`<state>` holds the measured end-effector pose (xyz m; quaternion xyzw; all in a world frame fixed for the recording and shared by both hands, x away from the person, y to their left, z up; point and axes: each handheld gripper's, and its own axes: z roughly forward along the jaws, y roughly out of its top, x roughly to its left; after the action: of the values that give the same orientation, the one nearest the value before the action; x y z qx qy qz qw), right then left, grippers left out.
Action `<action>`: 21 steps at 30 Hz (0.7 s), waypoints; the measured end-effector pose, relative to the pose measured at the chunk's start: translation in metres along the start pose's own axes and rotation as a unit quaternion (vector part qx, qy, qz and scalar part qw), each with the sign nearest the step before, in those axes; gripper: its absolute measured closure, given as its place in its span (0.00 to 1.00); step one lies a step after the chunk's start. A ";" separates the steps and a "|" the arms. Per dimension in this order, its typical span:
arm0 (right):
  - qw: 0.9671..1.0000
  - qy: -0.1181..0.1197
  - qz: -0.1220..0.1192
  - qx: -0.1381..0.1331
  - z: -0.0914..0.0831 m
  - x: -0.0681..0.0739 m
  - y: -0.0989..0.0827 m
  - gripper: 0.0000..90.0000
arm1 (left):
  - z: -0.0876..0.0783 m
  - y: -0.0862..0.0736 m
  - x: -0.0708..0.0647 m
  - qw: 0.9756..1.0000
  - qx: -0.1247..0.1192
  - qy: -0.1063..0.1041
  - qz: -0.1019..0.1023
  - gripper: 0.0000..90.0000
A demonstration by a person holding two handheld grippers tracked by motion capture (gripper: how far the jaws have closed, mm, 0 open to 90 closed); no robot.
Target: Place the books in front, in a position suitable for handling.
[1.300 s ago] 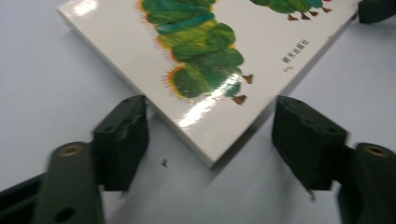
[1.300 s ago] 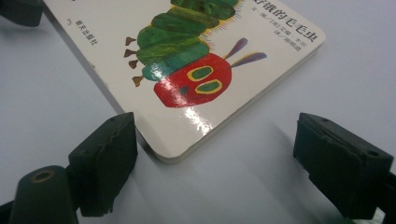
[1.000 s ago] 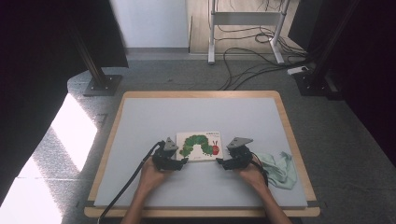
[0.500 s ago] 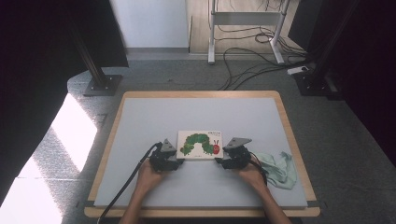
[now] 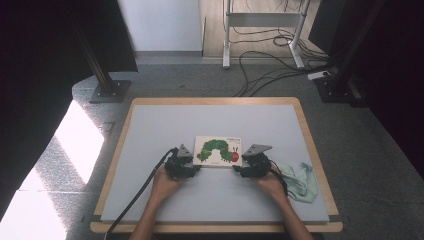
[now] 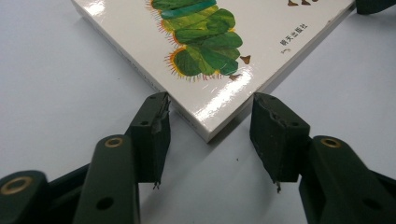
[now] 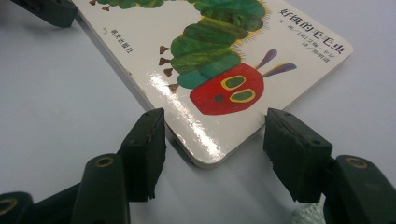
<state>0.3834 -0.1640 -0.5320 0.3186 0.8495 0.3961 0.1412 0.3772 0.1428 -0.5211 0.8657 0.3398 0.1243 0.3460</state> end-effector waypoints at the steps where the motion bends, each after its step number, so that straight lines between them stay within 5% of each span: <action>1: 1.000 0.001 0.001 -0.001 0.000 0.000 0.000 0.43 | 0.000 0.000 0.001 1.000 -0.001 -0.006 -0.001 0.50; 4: 1.000 0.000 0.000 0.000 0.000 0.000 0.000 0.42 | 0.000 0.000 0.003 1.000 -0.001 -0.015 -0.005 0.44; 9: 1.000 0.006 0.016 -0.009 -0.001 -0.005 0.003 0.22 | -0.004 0.001 0.012 1.000 -0.006 -0.015 -0.022 0.21; 14: 1.000 -0.001 0.026 -0.015 0.007 -0.017 0.018 0.12 | 0.000 0.002 0.019 0.998 -0.023 -0.028 -0.042 0.15; 18: 1.000 -0.006 0.027 -0.001 0.023 -0.026 0.031 0.05 | 0.007 0.004 0.018 0.999 -0.016 -0.023 -0.039 0.12; 21: 1.000 -0.007 0.029 0.010 0.036 -0.034 0.038 0.00 | 0.006 0.005 0.017 0.999 -0.034 -0.024 -0.035 0.09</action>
<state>0.4434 -0.1473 -0.5271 0.3471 0.8426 0.3899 0.1322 0.3951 0.1485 -0.5222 0.8437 0.3567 0.1026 0.3879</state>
